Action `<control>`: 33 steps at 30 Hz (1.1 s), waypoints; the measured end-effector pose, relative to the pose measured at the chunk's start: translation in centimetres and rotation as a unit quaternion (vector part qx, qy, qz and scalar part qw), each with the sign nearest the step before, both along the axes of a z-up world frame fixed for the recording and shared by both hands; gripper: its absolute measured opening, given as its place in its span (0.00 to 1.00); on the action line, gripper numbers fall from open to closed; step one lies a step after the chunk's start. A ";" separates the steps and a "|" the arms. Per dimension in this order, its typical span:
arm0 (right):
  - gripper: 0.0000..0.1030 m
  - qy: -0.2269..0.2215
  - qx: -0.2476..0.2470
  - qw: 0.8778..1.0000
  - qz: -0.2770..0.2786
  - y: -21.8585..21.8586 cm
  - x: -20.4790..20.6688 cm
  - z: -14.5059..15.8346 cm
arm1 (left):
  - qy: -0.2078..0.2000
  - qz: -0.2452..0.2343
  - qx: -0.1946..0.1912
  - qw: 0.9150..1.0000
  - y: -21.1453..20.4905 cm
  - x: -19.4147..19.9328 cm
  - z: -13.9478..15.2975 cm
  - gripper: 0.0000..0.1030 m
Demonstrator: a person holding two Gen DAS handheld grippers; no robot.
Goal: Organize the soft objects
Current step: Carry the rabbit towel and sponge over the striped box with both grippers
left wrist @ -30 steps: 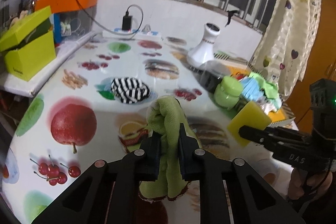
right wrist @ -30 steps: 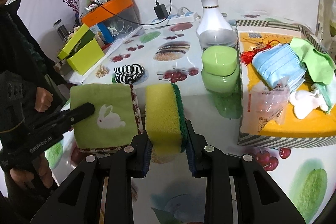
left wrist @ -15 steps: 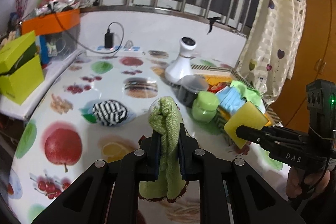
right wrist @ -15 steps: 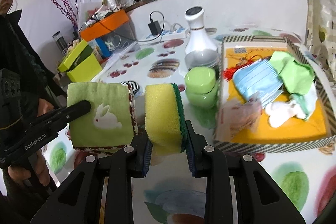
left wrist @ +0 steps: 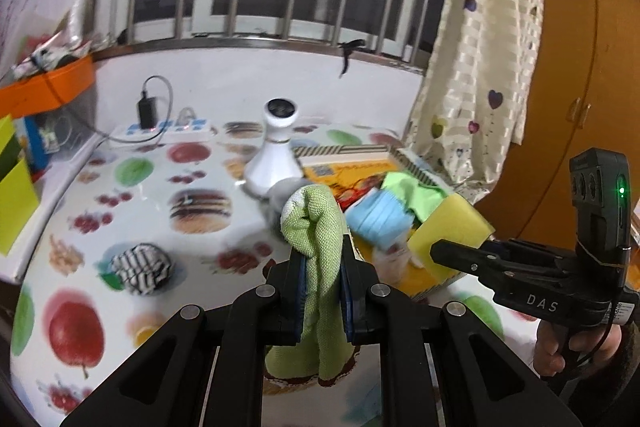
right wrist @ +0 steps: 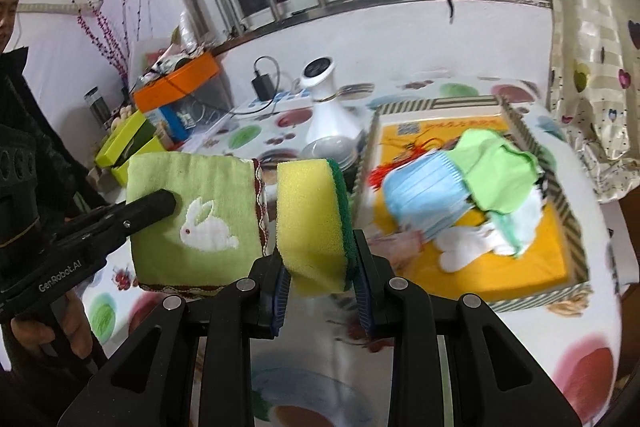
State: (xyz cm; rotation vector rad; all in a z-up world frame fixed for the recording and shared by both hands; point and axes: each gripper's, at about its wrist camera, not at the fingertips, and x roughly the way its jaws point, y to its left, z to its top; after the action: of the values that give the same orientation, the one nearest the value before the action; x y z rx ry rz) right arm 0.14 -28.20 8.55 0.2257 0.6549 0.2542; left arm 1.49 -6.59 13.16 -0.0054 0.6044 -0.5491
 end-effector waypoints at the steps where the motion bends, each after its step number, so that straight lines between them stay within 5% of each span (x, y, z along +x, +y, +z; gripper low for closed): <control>1: 0.28 -0.001 0.000 1.000 -0.004 -0.4 -0.1 0.1 | 0.000 -0.006 0.000 1.000 -0.6 0.2 0.2 0.13; 33: 0.28 0.030 -0.019 0.992 -0.124 -12.2 2.6 -1.1 | 0.019 -0.086 0.014 0.996 -13.8 4.7 -1.7 0.13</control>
State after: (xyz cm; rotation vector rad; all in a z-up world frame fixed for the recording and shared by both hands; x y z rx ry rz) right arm 2.69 -40.42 7.42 0.2765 0.6845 -0.0035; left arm 6.18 -20.37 11.46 0.0626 0.6533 -0.7078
